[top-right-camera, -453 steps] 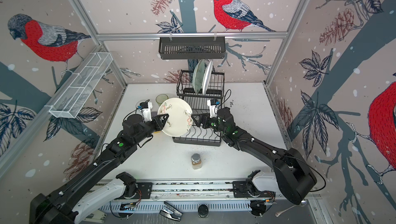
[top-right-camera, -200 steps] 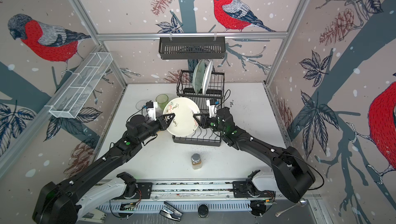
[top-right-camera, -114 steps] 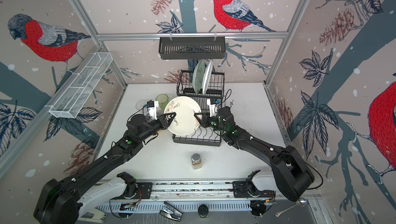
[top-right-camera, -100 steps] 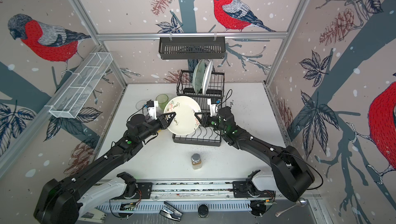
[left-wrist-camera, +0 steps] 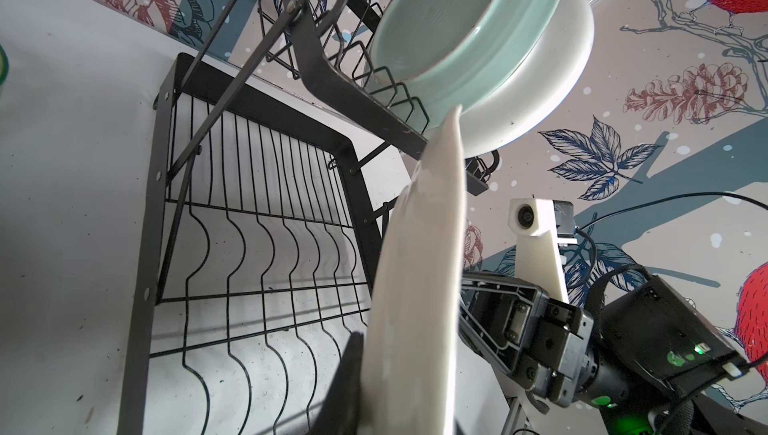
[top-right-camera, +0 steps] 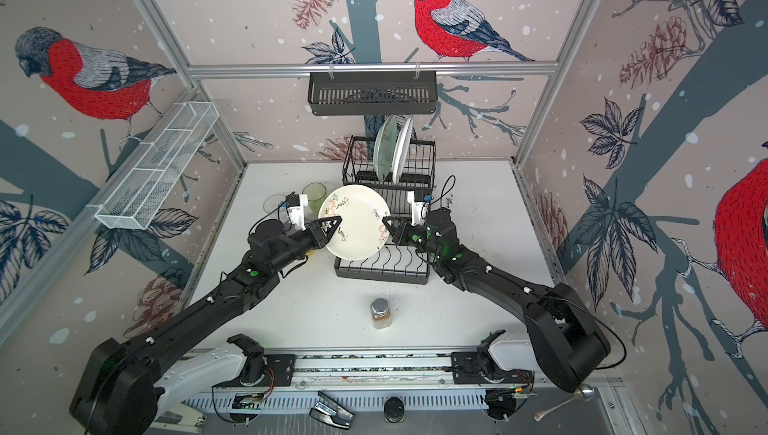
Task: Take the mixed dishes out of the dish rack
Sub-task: 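Close the right gripper on the plate rim opposite the left gripper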
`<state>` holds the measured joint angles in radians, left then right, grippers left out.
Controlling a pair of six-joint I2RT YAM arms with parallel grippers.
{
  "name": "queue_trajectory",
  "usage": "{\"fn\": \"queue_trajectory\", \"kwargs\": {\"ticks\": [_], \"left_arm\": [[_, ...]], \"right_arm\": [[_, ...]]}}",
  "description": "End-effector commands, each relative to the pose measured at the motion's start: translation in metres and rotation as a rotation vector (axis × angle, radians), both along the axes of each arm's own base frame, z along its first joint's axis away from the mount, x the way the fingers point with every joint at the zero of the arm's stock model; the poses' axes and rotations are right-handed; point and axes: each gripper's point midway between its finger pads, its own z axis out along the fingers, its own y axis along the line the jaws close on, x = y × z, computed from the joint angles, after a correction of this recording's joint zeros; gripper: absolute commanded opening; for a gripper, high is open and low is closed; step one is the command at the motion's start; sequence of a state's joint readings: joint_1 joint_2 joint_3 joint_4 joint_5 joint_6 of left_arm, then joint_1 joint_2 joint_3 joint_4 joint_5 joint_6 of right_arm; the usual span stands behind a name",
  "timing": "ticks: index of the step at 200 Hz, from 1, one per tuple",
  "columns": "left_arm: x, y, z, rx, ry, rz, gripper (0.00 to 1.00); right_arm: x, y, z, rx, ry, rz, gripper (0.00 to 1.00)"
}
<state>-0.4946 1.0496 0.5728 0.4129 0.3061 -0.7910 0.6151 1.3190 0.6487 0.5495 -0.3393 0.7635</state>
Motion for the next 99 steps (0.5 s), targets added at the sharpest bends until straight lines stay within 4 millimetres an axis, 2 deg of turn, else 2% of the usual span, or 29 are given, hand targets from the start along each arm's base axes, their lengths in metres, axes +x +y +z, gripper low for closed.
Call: {"fn": "queue_trajectory", "kwargs": {"ticks": [1,47,66,99], "left_arm": [[-0.0114,-0.0151,0.0462,-0.086,-0.159,-0.109,0.0],[-0.0144,-0.0216,0.0462,-0.105,-0.158,-0.154,0.0],[-0.0148,-0.0234,0.0469,-0.107,-0.16,-0.165,0.0],[-0.0122,-0.0245,0.0436,-0.094,-0.15,-0.177,0.0]], "right_arm": [[-0.0224,0.0182,0.0215,0.056,-0.092,0.16,0.17],[-0.0247,0.0202,0.0258,0.072,-0.108,0.179,0.27],[-0.0253,0.0213,0.027,0.078,-0.112,0.185,0.27],[-0.0271,0.0228,0.029,0.09,-0.118,0.199,0.2]]}}
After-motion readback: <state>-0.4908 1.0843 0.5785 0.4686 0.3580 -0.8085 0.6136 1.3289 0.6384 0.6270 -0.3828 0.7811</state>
